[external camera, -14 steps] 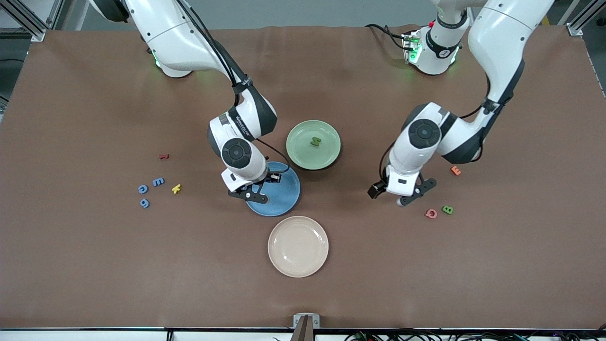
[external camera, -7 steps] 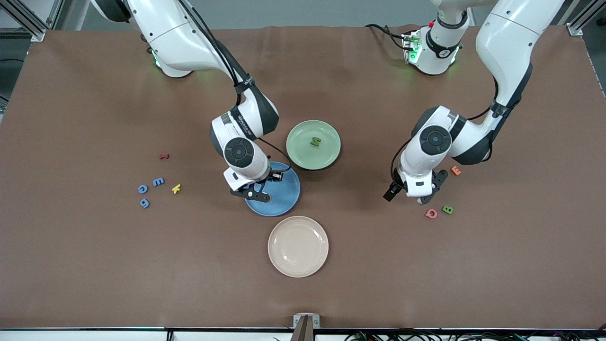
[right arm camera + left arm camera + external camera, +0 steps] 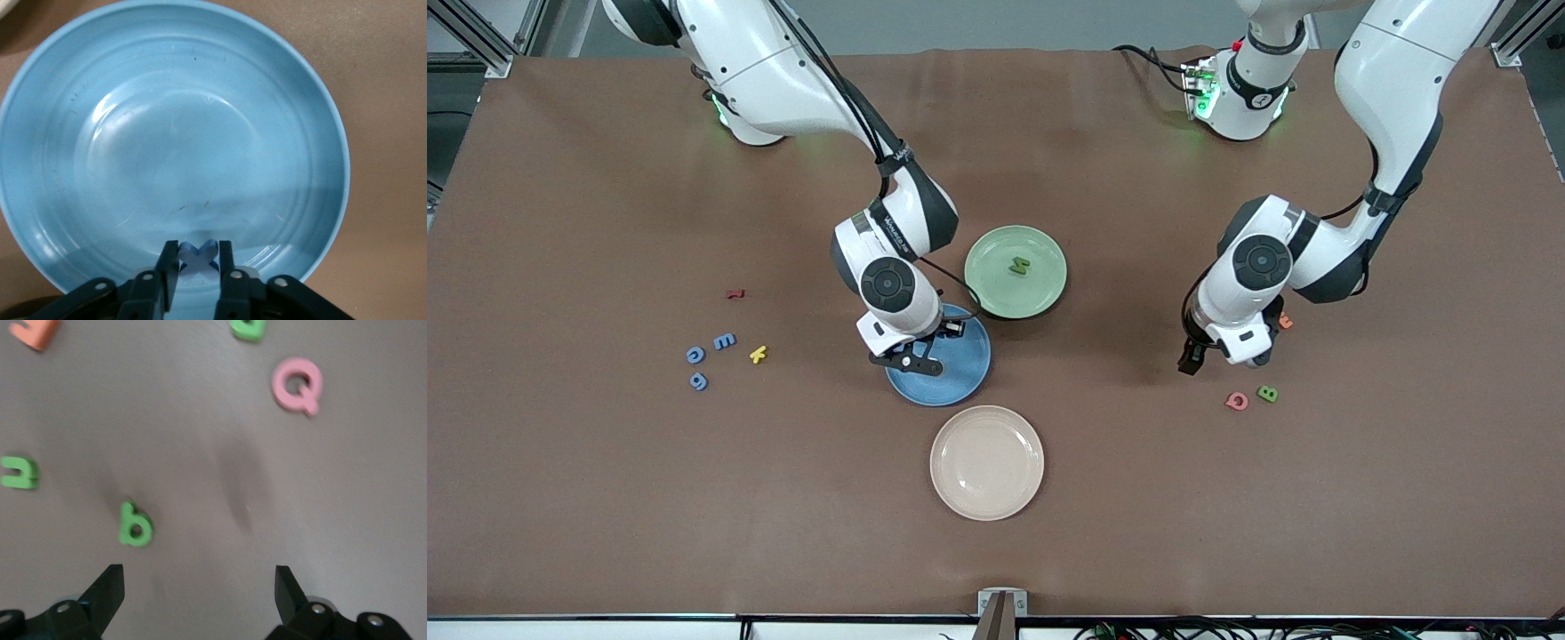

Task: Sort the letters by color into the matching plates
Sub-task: 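Set blue x on blue plate with the right gripper while the left gripper returns, then grasp green b with the left gripper while the right gripper reaches blue E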

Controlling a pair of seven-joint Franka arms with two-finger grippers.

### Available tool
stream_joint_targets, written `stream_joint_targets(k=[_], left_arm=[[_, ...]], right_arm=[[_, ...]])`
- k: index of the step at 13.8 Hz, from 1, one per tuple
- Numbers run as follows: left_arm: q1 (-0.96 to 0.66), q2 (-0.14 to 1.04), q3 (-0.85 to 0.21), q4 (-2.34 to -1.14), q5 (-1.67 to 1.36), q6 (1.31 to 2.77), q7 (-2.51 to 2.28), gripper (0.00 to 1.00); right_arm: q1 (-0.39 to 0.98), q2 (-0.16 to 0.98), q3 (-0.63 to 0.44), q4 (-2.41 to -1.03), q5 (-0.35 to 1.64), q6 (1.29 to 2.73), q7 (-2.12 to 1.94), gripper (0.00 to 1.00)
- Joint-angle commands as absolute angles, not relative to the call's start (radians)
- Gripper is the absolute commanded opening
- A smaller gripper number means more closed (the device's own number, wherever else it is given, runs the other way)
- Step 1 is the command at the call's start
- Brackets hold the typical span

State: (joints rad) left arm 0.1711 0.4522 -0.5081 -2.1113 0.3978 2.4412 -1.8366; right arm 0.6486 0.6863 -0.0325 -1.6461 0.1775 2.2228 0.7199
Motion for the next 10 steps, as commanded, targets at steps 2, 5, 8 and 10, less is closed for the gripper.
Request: stream_joint_targets(k=[2, 5, 8, 10], left_arm=[[0.216, 0.374, -0.522, -2.206, 0.416, 2.454, -1.922, 0.99], [0.225, 0.367, -0.522, -2.261, 0.414, 2.550, -1.942, 0.99], [0.225, 0.368, -0.520, -2.287, 0.414, 2.603, -1.953, 0.99], [0.224, 0.374, -0.518, -2.287, 0.416, 2.603, -1.947, 0.95]], right_arm=[[0.646, 0.677, -0.041, -1.643, 0.195, 2.207, 0.723, 0.95], [0.626, 0.615, -0.064, -1.641, 0.178, 2.081, 0.709, 0.99], [0.565, 0.520, -0.092, -1.654, 0.121, 1.939, 0.603, 0.99], [0.494, 0.462, -0.092, -1.708, 0.121, 1.916, 0.487, 0.99]])
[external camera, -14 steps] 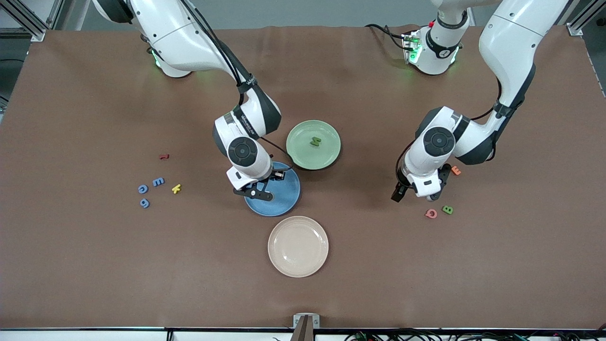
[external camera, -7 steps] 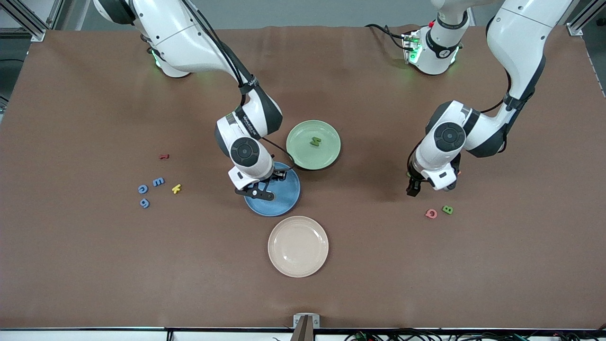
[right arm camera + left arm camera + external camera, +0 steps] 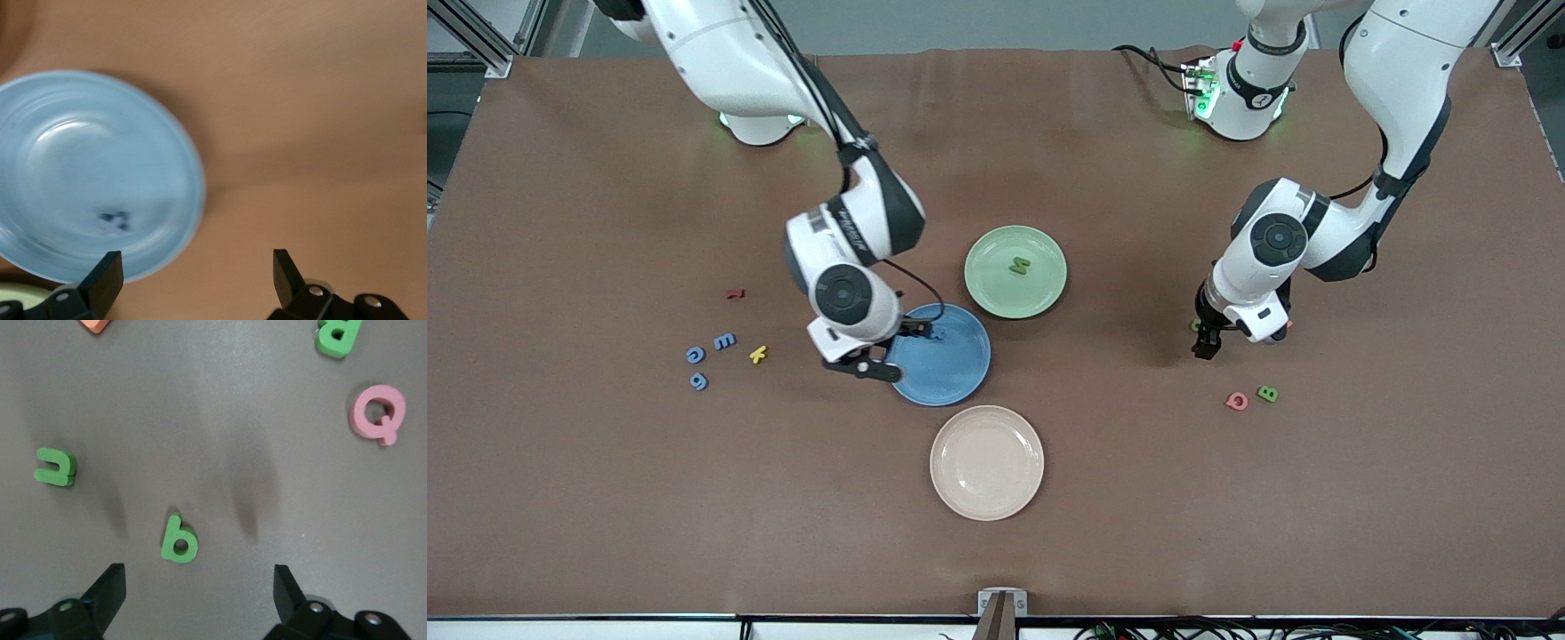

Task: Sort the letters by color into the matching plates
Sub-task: 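Grasp green b with the left gripper while the right gripper reaches blue E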

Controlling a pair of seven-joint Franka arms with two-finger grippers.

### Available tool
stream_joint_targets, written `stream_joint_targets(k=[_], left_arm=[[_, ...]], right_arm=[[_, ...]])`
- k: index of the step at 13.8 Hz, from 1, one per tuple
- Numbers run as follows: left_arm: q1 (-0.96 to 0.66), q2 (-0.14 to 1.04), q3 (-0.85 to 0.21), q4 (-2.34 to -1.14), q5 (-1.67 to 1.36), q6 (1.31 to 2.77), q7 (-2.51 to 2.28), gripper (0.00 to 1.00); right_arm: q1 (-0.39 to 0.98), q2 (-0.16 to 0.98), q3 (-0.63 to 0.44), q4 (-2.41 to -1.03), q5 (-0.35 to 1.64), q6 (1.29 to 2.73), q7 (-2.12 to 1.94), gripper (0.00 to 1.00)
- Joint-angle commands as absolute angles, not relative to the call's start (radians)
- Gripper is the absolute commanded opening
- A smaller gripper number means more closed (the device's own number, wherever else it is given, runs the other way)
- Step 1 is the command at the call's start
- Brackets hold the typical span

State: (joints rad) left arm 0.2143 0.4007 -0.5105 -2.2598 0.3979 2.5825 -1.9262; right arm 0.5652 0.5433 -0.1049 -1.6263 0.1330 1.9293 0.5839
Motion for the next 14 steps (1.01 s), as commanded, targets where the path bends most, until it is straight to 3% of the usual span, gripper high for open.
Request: stream_joint_targets(k=[1, 6, 14], left_arm=[[0.224, 0.374, -0.517, -2.287, 0.419, 2.602, -1.939, 0.93], [0.224, 0.411, -0.515, -2.281, 0.463, 2.599, -1.937, 0.85], [0.245, 0.437, -0.514, -2.278, 0.511, 2.599, -1.944, 0.68]], right_arm=[[0.465, 0.436, -0.094, -1.744, 0.118, 1.922, 0.438, 0.99], [0.249, 0.402, -0.094, -1.821, 0.091, 1.951, 0.067, 0.99], [0.135, 0.387, -0.094, -2.037, 0.011, 2.282, -0.164, 0.99]])
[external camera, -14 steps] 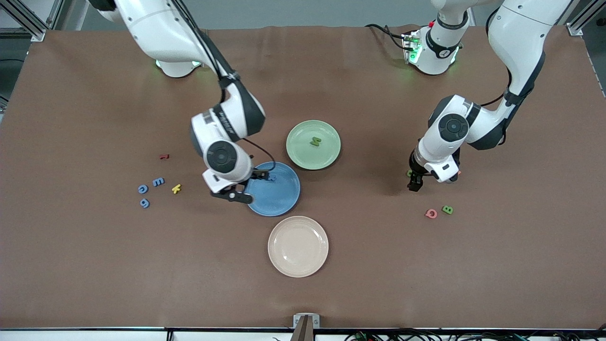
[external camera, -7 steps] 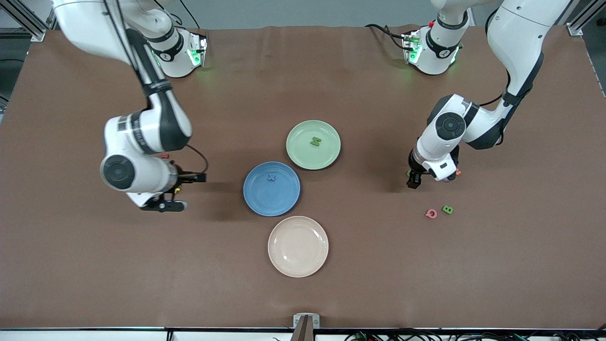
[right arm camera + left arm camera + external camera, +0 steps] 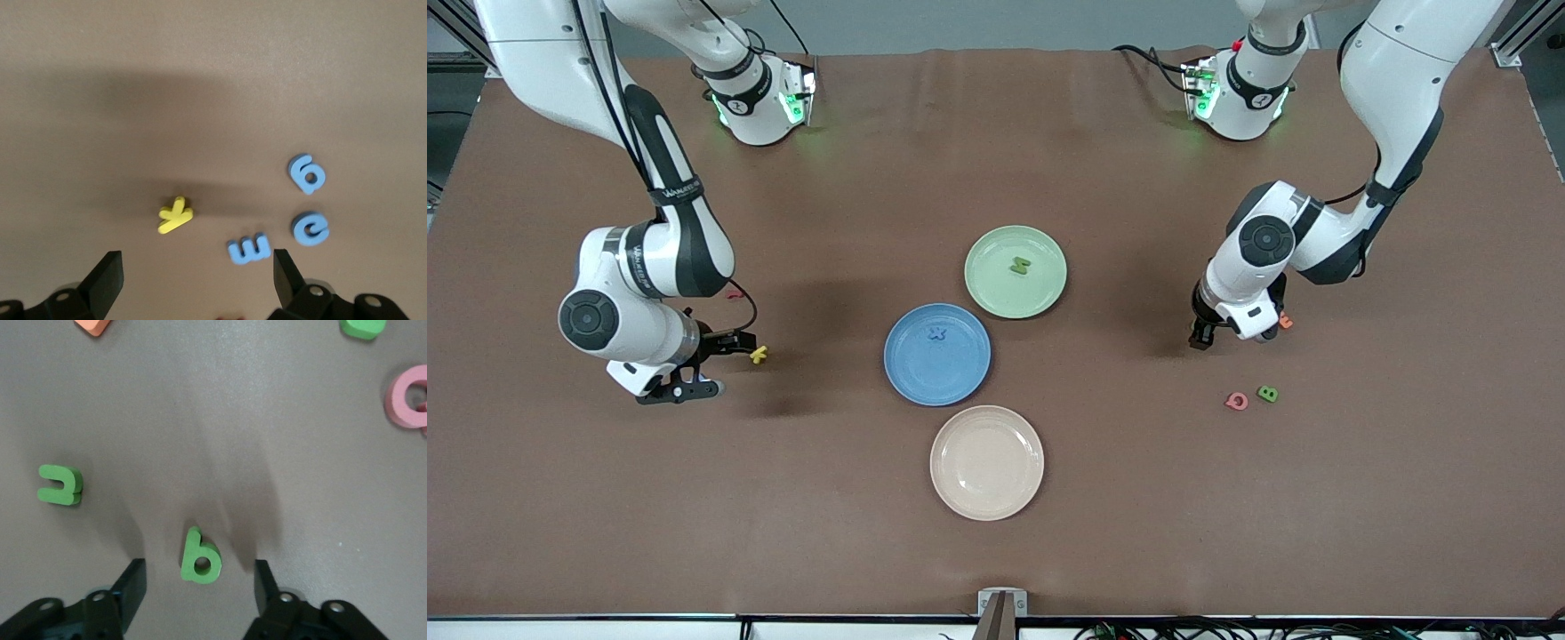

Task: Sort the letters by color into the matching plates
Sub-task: 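Grasp green b with the left gripper while the right gripper reaches blue E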

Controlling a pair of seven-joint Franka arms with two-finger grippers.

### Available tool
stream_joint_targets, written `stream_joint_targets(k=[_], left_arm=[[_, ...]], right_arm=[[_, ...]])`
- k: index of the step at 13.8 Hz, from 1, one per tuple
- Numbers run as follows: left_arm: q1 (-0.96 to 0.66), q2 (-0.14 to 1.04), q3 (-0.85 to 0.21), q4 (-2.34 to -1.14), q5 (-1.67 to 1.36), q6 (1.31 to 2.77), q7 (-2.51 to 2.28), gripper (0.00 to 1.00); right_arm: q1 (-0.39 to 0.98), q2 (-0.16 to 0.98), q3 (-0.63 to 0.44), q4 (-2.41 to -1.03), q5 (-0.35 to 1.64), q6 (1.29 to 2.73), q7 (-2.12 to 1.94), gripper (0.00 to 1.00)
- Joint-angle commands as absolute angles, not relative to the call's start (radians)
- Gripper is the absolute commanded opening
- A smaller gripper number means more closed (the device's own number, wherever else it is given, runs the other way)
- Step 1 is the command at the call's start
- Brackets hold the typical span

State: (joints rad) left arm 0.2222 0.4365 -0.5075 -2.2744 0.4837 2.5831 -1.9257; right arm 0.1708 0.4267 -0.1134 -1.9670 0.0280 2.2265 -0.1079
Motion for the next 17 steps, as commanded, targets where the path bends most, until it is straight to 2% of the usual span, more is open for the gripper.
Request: stream_joint_targets(k=[1, 6, 12, 13, 14, 17], left_arm=[[0.247, 0.437, -0.514, -2.278, 0.511, 2.599, -1.939, 0.65], [0.256, 0.445, -0.515, -2.278, 0.511, 2.599, -1.934, 0.62], [0.253, 0.465, -0.515, -2.273, 0.518, 2.602, -1.933, 0.52], [0.253, 0.465, -0.515, -2.273, 0.518, 2.602, -1.933, 0.47], [0.253, 0.463, -0.517, -2.273, 0.518, 2.602, -1.933, 0.37], [0.252, 0.460, -0.520, -2.260, 0.518, 2.600, -1.933, 0.02]], right_arm=[[0.133, 0.385, -0.094, -2.067, 0.011, 2.310, -0.178, 0.99], [0.115, 0.385, -0.094, -2.140, 0.011, 2.398, -0.233, 0.99], [0.103, 0.391, -0.092, -2.177, 0.011, 2.473, -0.235, 0.99], [0.103, 0.394, -0.092, -2.177, 0.011, 2.477, -0.235, 0.99], [0.101, 0.399, -0.092, -2.181, 0.011, 2.490, -0.235, 0.99], [0.095, 0.417, -0.091, -2.191, 0.011, 2.516, -0.239, 0.99]])
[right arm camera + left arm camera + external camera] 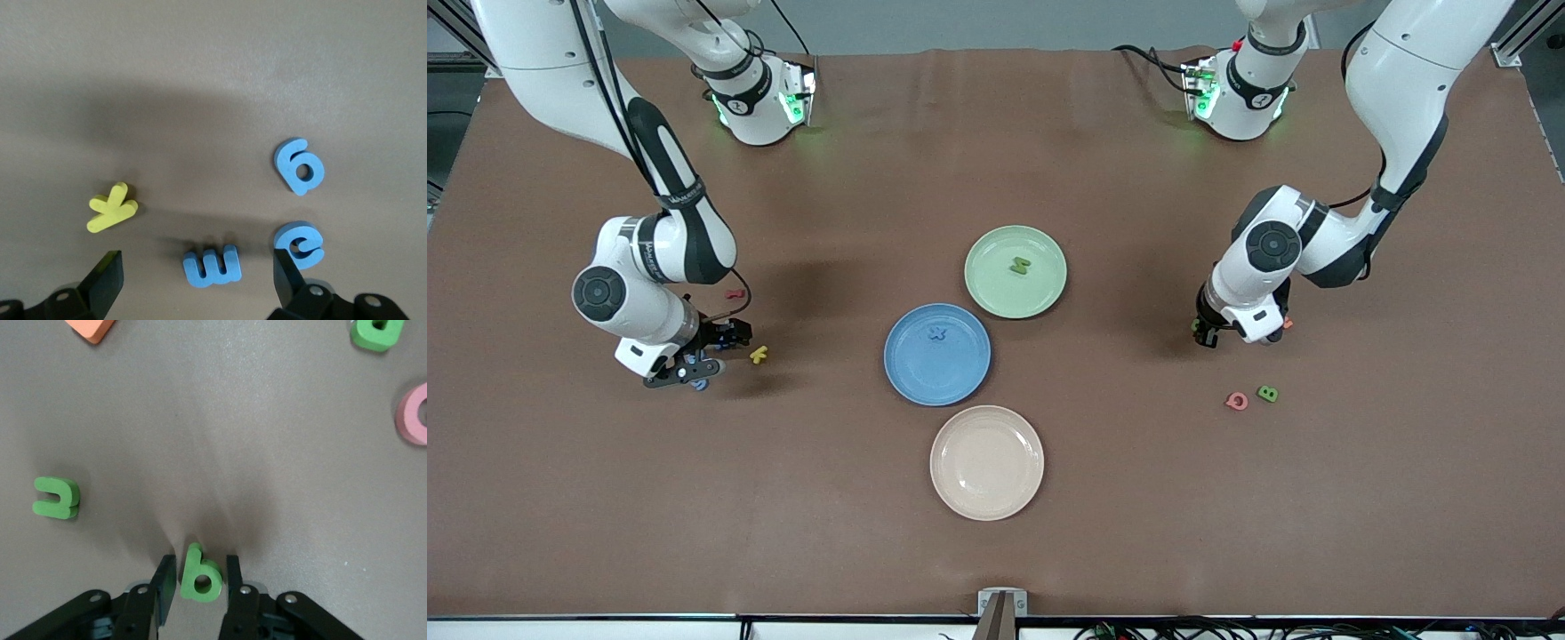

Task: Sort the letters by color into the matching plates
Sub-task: 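Grasp green b with the left gripper while the right gripper reaches blue E, then put b on green plate with the left gripper while the right gripper grasps E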

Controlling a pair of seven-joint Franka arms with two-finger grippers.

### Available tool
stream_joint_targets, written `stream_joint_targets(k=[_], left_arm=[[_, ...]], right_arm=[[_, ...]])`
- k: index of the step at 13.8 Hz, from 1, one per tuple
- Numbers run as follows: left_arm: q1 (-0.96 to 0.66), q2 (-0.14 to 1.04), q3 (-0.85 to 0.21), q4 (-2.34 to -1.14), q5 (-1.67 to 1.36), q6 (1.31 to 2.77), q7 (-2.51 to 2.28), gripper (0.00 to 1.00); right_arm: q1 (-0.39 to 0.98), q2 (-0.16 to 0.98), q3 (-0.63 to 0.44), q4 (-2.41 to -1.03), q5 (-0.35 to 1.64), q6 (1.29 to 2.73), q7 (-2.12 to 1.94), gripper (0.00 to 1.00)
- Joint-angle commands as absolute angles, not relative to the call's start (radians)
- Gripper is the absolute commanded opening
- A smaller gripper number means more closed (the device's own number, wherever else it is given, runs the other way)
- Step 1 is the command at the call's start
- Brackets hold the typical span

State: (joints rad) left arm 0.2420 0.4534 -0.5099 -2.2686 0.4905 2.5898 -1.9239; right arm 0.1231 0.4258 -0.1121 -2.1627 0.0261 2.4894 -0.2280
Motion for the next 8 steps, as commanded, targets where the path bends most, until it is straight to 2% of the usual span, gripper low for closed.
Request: stream_joint_targets(k=[1, 8], left_arm=[[0.252, 0.457, -0.520, -2.253, 0.518, 2.599, -1.933, 0.00], [0.245, 0.442, -0.578, -2.218, 0.518, 2.597, -1.939, 0.00]], right_arm=[[0.095, 0.420, -0.091, -2.195, 0.011, 2.525, -0.239, 0.99], [0.097, 0.446, -0.087, -2.209, 0.015, 2.565, -0.239, 0.99]])
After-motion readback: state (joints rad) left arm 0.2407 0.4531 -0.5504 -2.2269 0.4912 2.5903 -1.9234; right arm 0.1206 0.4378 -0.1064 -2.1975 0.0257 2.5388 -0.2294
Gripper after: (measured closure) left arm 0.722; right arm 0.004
